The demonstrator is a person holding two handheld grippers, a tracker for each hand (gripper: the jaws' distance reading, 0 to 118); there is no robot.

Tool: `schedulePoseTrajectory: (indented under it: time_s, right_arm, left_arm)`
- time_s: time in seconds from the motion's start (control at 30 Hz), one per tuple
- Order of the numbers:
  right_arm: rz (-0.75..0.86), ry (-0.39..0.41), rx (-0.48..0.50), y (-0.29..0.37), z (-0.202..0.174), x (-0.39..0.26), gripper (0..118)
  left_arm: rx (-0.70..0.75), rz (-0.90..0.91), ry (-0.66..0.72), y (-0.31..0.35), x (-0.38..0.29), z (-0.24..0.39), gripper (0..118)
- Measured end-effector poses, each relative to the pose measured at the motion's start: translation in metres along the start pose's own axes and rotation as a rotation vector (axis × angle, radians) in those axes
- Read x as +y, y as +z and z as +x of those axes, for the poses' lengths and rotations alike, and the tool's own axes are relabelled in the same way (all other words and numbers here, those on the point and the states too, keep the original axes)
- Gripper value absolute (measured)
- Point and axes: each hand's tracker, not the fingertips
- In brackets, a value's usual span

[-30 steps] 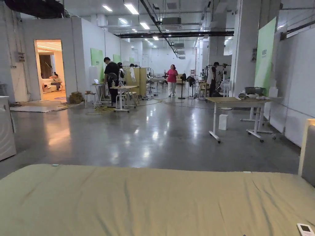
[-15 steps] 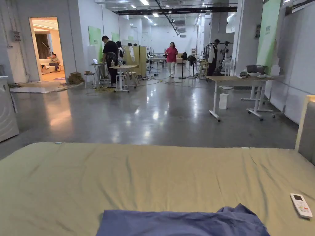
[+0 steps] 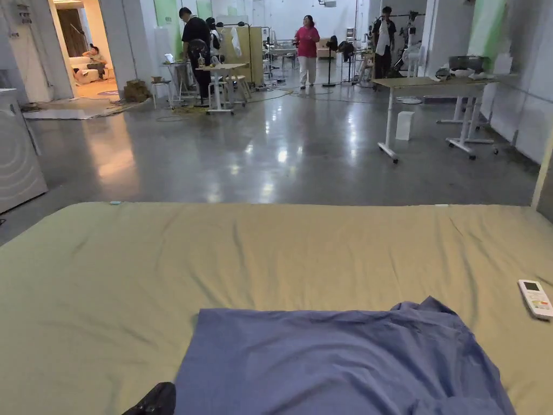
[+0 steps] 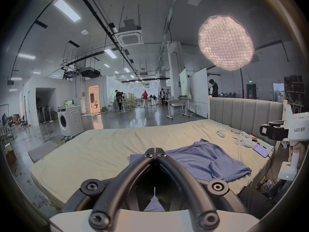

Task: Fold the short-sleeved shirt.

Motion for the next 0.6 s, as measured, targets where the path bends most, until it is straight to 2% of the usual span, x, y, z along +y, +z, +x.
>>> schedulePoseTrajectory:
  time_s: [0.3, 0.43, 0.47, 0.57, 0.6]
  right_arm:
    - [-0.075, -0.025, 0.036, -0.011, -0.002, -0.014, 0]
    - [-0.116, -0.029, 0.042, -0.018, -0.003, -0.023, 0]
    - [-0.129, -0.027, 0.044, -0.020, -0.004, -0.024, 0]
    - [-0.158, -0.031, 0.052, -0.024, -0.005, -0.027, 0]
    - [-0.166, -0.034, 0.054, -0.026, -0.006, -0.029, 0]
  left_arm:
    - [0.157, -0.168, 0.180, -0.019, -0.041, -0.079, 0]
    - [0.176, -0.271, 0.207, -0.037, -0.077, -0.101, 1]
    - [0.176, -0.292, 0.205, -0.041, -0.086, -0.102, 7]
    - [0.150, -0.363, 0.214, -0.055, -0.112, -0.109, 61]
    - [0.142, -0.382, 0.217, -0.059, -0.122, -0.108, 71]
